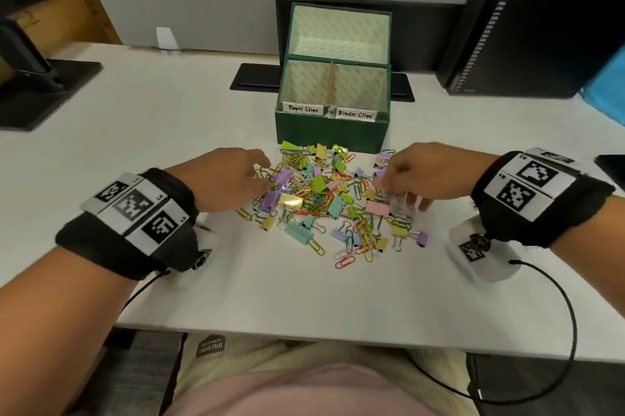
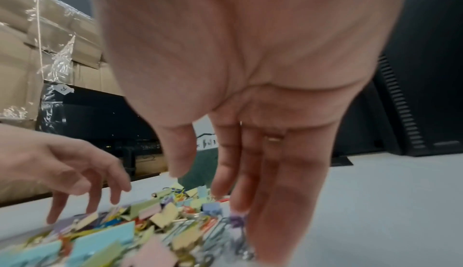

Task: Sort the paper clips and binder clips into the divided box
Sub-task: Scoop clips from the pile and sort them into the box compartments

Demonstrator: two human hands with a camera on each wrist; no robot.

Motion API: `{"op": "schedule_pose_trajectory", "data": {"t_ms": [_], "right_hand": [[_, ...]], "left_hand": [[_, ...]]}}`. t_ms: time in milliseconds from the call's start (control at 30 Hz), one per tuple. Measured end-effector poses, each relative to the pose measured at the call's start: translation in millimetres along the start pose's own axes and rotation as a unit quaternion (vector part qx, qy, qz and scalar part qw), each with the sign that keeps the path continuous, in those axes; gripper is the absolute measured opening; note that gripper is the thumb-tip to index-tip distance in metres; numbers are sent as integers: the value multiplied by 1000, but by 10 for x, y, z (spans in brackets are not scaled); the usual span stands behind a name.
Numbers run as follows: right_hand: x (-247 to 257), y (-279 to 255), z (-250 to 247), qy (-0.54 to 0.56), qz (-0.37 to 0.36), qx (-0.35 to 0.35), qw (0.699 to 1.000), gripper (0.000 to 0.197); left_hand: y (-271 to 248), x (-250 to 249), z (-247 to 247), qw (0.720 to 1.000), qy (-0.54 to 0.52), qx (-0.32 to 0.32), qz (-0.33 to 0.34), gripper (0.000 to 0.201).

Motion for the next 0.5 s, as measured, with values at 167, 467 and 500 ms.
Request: {"op": "schedule_pose_trajectory", "data": {"t_ms": [167,467,500], "right_hand": [[-83,173,-197,-96,6,-133,987,43],[56,306,-57,-79,-17,-46,996,32],[73,299,-62,-63,-20,-42,997,32]], "left_hand": [[-5,0,16,1000,-19,7,-3,43],[108,39,9,998,-60,17,-11,47],[125,31,12,998,-58,19,-10,48]]}}
Point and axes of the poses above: each hand's wrist, its own y-axis towards the middle knuckle, its own z-axis out of the palm, x = y × z, the point moved 2 cm from there along y, towards the middle knuckle, and after that the axes turned 4 degrees about z, right-handed, at the moved point
